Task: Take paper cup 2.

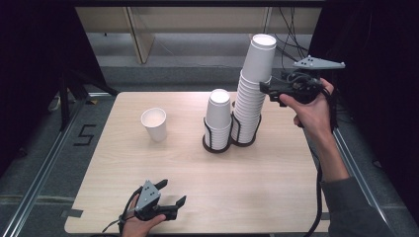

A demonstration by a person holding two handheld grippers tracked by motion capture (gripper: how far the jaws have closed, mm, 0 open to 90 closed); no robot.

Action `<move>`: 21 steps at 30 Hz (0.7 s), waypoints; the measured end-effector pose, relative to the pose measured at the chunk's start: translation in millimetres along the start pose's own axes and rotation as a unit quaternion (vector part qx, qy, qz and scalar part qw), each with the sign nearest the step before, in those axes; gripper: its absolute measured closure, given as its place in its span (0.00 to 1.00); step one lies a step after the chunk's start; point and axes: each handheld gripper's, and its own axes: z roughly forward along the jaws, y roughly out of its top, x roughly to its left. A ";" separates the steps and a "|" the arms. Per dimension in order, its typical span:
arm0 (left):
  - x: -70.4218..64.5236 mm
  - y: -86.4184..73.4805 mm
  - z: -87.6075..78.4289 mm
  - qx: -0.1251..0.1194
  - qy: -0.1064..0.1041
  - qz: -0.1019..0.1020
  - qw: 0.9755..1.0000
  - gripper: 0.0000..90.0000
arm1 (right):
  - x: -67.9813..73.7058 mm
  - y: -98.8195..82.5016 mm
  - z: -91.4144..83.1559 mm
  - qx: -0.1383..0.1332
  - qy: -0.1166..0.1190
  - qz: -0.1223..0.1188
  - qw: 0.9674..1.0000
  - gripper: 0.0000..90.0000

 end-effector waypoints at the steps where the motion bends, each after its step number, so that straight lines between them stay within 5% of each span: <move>1: 0.1 -0.4 1.6 -0.007 -0.005 -0.002 1.000 0.16 | -0.6 3.3 2.1 -0.001 -0.002 -0.001 1.000 0.17; 10: 0.4 0.4 1.1 -0.008 -0.007 -0.006 1.000 0.16 | -9.0 32.2 21.3 -0.009 -0.011 0.009 1.000 0.17; 21: -0.7 0.7 0.4 -0.004 -0.007 -0.004 1.000 0.16 | -5.7 36.7 52.9 -0.003 -0.022 0.023 0.999 0.17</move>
